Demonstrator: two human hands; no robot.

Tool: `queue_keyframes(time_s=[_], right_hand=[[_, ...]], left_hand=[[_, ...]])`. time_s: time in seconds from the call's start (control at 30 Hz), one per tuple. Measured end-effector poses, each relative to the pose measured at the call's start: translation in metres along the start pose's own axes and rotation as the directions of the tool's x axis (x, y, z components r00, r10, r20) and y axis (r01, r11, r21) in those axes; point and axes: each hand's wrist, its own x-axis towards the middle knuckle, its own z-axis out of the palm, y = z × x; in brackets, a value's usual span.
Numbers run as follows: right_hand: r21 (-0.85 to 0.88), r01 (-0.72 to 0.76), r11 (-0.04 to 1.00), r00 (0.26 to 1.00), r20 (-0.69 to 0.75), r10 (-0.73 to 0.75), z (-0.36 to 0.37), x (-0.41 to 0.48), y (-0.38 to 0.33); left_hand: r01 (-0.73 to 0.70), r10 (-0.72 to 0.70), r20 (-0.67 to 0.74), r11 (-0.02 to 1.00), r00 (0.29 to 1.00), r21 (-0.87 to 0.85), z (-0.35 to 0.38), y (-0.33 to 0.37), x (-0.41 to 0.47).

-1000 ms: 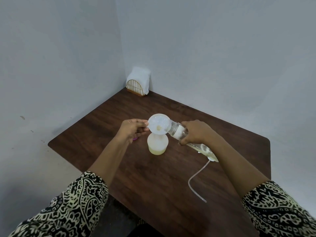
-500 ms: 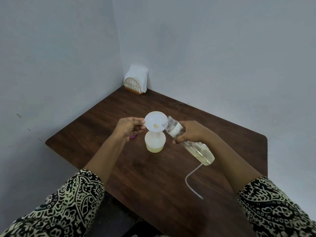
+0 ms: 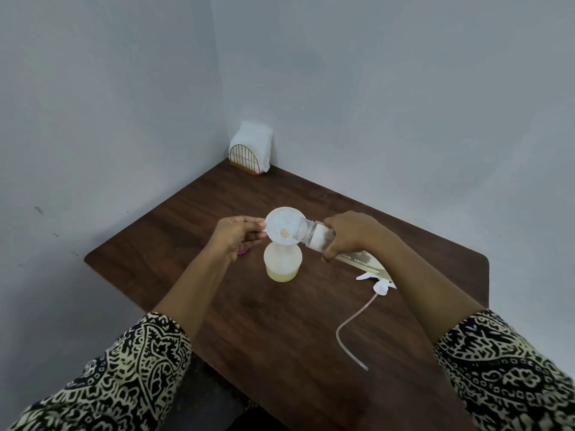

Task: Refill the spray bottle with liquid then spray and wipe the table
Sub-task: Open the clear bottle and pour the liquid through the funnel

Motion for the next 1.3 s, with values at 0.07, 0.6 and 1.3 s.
queue_keyframes(time_s=[0.07,0.6,1.3], right_hand=[[-0.010,-0.001,1.000,1.000,0.005,0.001,-0.001,0.001,-0.001],[-0.008,-0.013,1.000,0.999,0.038,0.013,-0.003,0.001,0.000],[0.634,0.059,0.771,0.964,-0.238,0.122,0.046,-0.015,0.000]], left_hand=[[-0.002,0.002,-0.001,1.000,1.000,0.002,0.000,0.000,0.000],[-0.010,0.010,-0.001,1.000,1.000,0.002,0.001,-0.001,-0.002],[0.009,-0.009,0.027,1.000,1.000,0.024,-0.002,-0.005,0.003]])
